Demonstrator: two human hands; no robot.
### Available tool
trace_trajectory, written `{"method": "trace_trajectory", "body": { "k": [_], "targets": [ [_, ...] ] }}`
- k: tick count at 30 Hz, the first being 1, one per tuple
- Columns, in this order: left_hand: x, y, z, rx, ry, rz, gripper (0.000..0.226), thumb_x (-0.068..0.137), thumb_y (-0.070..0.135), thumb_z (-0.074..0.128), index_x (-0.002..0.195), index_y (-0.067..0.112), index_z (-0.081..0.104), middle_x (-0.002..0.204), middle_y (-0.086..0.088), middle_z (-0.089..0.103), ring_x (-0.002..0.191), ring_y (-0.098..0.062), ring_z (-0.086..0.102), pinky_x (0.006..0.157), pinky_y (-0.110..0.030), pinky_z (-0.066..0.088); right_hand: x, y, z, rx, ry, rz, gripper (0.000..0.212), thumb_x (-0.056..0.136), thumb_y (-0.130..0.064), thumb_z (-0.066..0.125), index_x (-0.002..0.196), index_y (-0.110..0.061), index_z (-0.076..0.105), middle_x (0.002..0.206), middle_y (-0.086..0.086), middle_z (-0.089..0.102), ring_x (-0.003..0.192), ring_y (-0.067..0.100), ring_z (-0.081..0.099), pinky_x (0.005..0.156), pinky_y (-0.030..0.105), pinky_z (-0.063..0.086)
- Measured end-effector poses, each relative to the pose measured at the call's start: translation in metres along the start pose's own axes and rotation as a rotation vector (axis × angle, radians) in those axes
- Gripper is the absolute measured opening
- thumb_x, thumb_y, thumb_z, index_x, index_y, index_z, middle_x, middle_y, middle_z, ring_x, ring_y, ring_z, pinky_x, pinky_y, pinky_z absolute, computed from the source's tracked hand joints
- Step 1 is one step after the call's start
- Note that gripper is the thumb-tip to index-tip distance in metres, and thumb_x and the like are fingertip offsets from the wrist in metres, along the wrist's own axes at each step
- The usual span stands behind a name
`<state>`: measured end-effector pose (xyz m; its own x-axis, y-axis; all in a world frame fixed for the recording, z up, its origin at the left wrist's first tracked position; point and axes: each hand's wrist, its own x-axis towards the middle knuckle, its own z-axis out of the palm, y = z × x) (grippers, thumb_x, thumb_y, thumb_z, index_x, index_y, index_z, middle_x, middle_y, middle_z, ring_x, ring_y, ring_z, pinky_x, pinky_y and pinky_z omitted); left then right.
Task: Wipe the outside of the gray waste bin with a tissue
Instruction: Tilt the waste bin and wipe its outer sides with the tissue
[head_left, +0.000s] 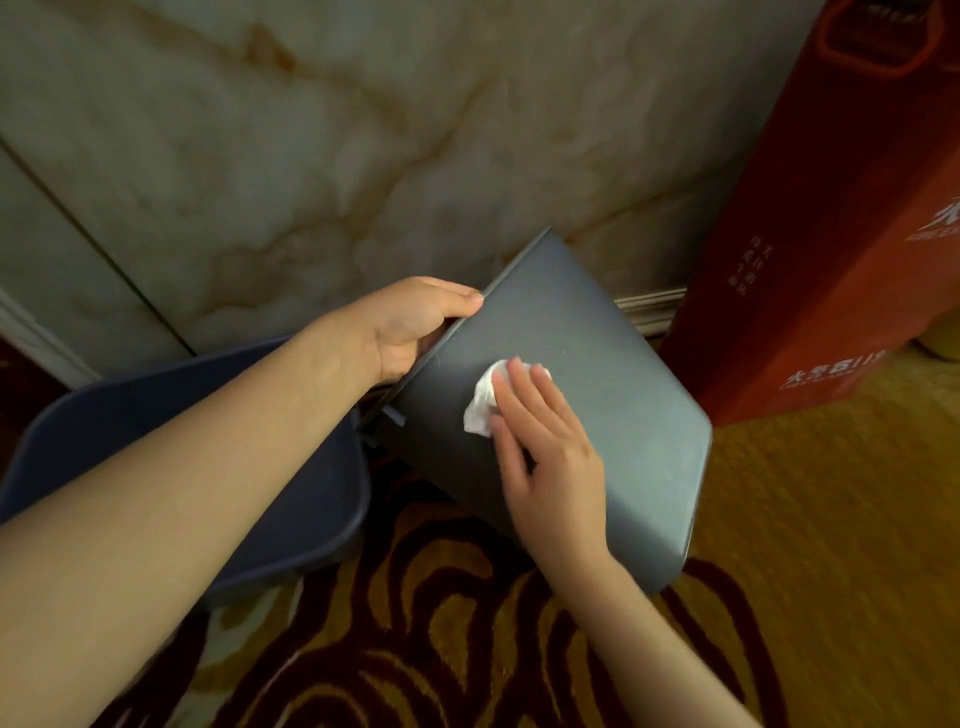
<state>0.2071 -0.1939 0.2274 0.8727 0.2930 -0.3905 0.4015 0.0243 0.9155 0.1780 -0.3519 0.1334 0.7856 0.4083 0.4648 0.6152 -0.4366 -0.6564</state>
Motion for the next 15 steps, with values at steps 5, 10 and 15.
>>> {"method": "trace_trajectory", "body": {
  "k": [5, 10, 15],
  "targets": [
    [0.002, 0.004, 0.012, 0.023, 0.013, 0.042, 0.031, 0.092, 0.011, 0.048, 0.120, 0.000, 0.056, 0.095, -0.009, 0.063, 0.088, -0.019, 0.061, 0.081, -0.034, 0.052, 0.014, -0.014, 0.011, -0.097, 0.119, -0.061, 0.035, 0.092, -0.021, 0.052, 0.126, -0.016, 0.057, 0.135, 0.003, 0.055, 0.132, 0.025, 0.044, 0.103, 0.029, 0.038],
    [0.001, 0.003, 0.013, 0.035, -0.029, 0.009, 0.023, 0.092, 0.013, 0.047, 0.107, 0.002, 0.061, 0.094, -0.009, 0.065, 0.082, -0.017, 0.065, 0.077, -0.031, 0.055, 0.006, -0.001, 0.013, -0.171, 0.112, -0.188, 0.037, 0.093, -0.015, 0.053, 0.130, -0.011, 0.053, 0.138, 0.007, 0.052, 0.134, 0.026, 0.040, 0.111, 0.034, 0.035],
    [0.004, 0.000, 0.010, 0.125, -0.016, 0.027, 0.042, 0.090, 0.016, 0.053, 0.130, 0.006, 0.052, 0.139, -0.011, 0.052, 0.131, -0.024, 0.044, 0.113, -0.043, 0.030, -0.032, 0.045, -0.008, -0.078, 0.193, 0.095, 0.035, 0.093, -0.021, 0.051, 0.127, -0.013, 0.057, 0.136, -0.002, 0.051, 0.134, 0.016, 0.039, 0.110, 0.023, 0.032]
  ]
}}
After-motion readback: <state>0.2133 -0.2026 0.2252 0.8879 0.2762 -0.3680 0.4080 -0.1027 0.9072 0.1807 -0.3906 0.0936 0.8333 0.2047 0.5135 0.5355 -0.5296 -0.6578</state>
